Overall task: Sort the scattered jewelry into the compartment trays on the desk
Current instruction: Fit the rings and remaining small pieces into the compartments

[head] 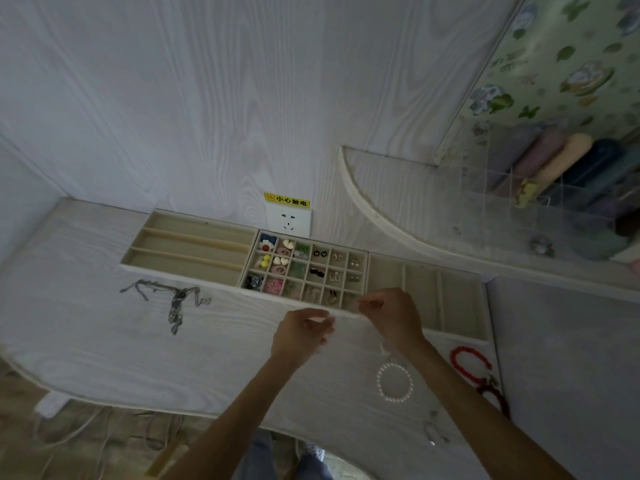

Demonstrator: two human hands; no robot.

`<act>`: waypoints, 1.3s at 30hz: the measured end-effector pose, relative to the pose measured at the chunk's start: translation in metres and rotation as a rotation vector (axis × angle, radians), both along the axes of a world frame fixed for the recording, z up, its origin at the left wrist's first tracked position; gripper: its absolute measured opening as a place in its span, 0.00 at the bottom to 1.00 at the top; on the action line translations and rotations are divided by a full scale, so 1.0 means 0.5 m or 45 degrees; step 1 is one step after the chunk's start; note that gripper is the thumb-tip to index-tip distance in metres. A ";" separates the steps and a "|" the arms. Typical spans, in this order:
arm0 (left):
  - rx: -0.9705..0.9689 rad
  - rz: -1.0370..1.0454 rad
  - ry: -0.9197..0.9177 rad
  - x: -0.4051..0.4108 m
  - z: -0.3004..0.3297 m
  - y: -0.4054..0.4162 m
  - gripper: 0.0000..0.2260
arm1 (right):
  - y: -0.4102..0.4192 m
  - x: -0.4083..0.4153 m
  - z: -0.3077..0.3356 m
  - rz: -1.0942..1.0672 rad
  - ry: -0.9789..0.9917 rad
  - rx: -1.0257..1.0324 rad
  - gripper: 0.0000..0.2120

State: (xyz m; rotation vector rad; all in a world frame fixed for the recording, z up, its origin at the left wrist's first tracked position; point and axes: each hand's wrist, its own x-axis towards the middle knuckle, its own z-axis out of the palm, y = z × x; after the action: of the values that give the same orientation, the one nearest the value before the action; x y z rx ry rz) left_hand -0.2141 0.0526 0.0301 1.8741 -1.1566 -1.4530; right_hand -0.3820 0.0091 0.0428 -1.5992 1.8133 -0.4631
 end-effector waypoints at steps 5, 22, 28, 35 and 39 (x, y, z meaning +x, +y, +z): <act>0.018 -0.068 -0.346 0.060 -0.023 0.020 0.06 | -0.016 0.019 -0.028 0.020 0.166 -0.141 0.05; 0.068 -0.171 -0.414 0.092 -0.064 0.031 0.07 | -0.026 0.041 -0.079 0.077 0.342 -0.348 0.04; 0.046 -0.182 -0.422 0.094 -0.069 0.029 0.06 | -0.026 0.033 -0.060 0.101 0.317 -0.367 0.04; -0.027 -0.255 -0.407 0.088 -0.067 0.031 0.07 | 0.021 0.018 -0.013 0.398 0.095 -0.441 0.04; -0.100 -0.319 -0.532 0.071 -0.066 0.037 0.15 | 0.059 0.042 -0.020 0.675 0.210 -0.165 0.12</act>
State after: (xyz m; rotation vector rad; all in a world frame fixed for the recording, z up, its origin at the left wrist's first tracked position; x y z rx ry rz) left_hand -0.1785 0.0712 -0.0030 2.0969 -1.6687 -1.1413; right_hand -0.3613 0.0385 0.0326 -2.1689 1.4064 -0.2093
